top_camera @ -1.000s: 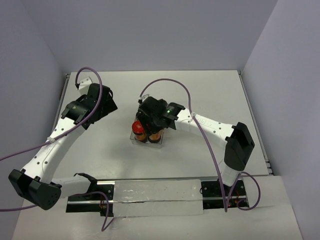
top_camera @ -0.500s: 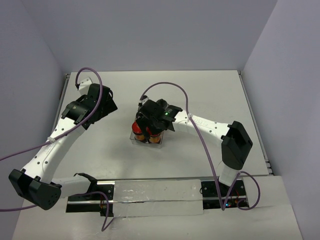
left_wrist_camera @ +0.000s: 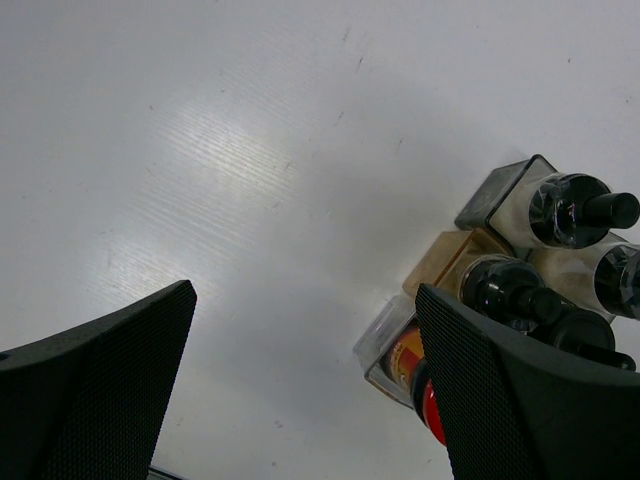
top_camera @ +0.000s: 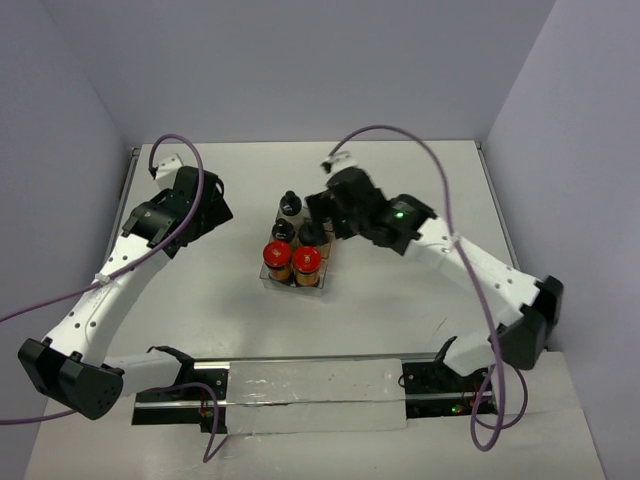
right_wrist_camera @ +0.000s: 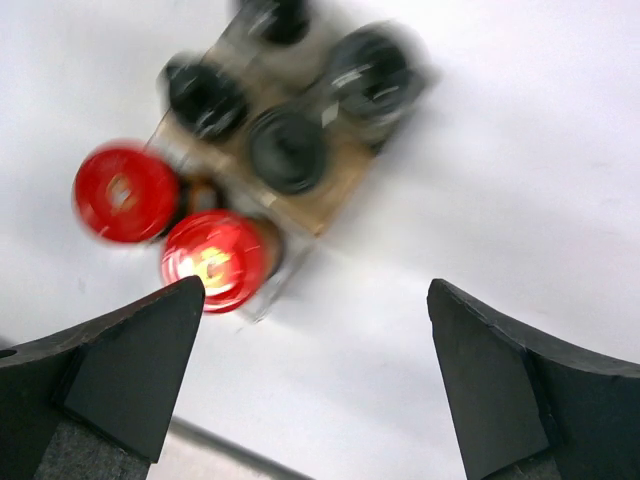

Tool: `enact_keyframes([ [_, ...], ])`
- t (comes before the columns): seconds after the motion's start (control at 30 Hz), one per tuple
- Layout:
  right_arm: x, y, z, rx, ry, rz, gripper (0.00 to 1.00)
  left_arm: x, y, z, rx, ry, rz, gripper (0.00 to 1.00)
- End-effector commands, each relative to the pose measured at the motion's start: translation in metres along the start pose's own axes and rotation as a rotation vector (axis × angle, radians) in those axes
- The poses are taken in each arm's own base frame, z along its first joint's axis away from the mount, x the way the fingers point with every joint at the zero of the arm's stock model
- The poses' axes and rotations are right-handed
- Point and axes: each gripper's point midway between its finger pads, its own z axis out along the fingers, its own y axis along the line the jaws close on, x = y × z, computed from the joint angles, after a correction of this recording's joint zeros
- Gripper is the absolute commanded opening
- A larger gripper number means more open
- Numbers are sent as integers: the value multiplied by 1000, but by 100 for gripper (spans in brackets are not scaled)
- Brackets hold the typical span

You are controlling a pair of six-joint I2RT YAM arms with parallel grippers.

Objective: Organize the condiment bottles

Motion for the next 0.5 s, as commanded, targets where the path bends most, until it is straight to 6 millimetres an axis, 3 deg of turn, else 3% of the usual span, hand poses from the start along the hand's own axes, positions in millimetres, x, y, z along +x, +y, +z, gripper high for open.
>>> enact_keyframes([
  [0.0, -17, -80, -41, 173, -121, 126, 100, -14, -7, -4, 44, -26, -15, 99],
  [0.07, -9, -109, -46, 245, -130, 167, 100, -14, -10, -5, 60, -19, -17, 99],
  [0.1, -8, -126, -59, 281, -160, 200, 100, -15, -12, -5, 70, -18, -17, 100],
  [0.23, 7, -155, -73, 364, -167, 240, 100, -17, -14, -8, 89, -22, -16, 100],
  [0.47, 20, -167, -78, 400, -160, 258, 100, -15, -18, -5, 115, -21, -22, 99],
])
